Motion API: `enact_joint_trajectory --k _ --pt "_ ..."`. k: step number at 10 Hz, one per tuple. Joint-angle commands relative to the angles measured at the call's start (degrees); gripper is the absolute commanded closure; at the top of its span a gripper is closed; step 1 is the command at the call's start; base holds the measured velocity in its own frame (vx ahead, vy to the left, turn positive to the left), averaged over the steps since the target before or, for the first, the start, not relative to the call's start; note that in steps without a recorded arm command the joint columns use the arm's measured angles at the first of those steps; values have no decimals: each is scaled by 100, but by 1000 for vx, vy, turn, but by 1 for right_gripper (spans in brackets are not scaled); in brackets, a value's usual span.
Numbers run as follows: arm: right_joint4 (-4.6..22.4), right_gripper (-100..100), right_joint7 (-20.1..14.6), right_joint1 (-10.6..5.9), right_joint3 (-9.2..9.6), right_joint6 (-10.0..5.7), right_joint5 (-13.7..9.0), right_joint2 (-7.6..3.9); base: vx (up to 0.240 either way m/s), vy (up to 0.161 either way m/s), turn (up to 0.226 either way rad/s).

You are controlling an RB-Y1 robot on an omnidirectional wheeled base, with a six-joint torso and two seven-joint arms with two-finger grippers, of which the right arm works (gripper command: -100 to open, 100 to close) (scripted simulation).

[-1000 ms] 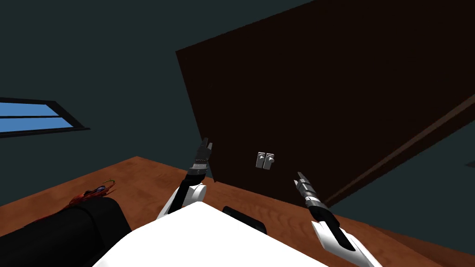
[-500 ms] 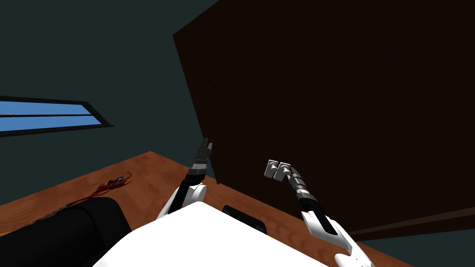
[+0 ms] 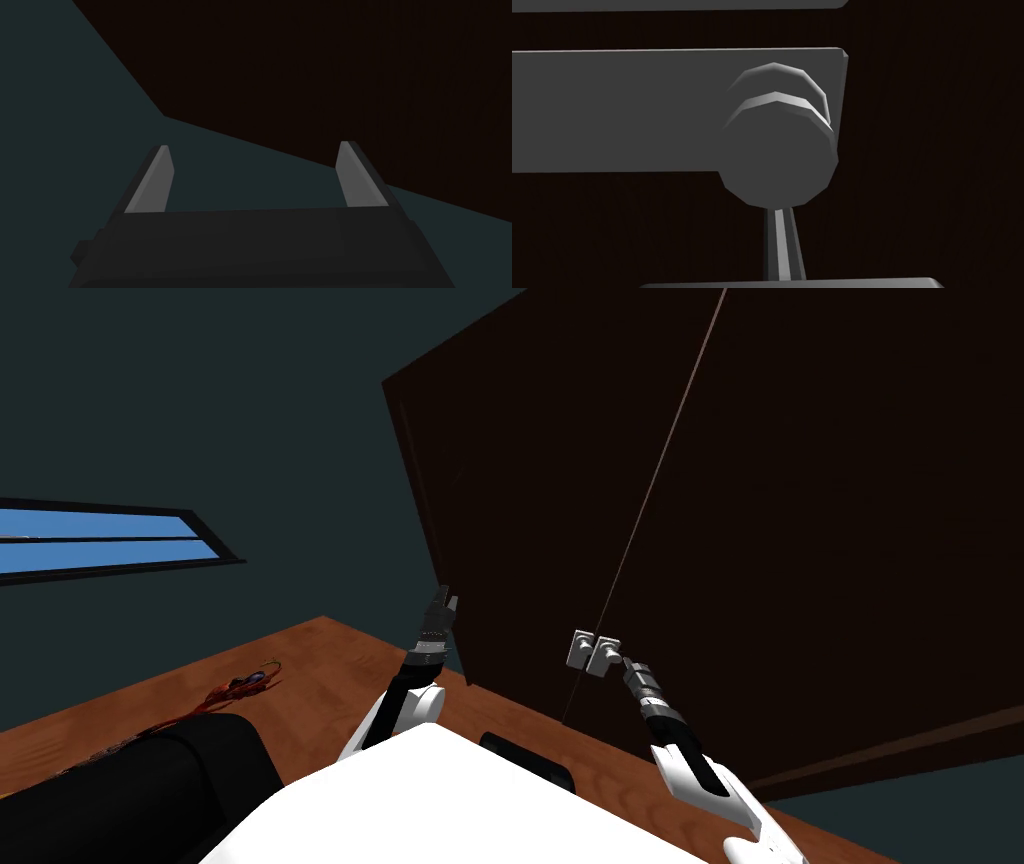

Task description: Pull the door open

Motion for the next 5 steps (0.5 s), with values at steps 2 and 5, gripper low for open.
enact_joint_trajectory --k 2,5 --pt "37 -100 -9 97 -102 18 -19 -87 -59 -47 -70" --pt "21 -100 -41 204 -146 14 -28 -155 -172 -74 -93"
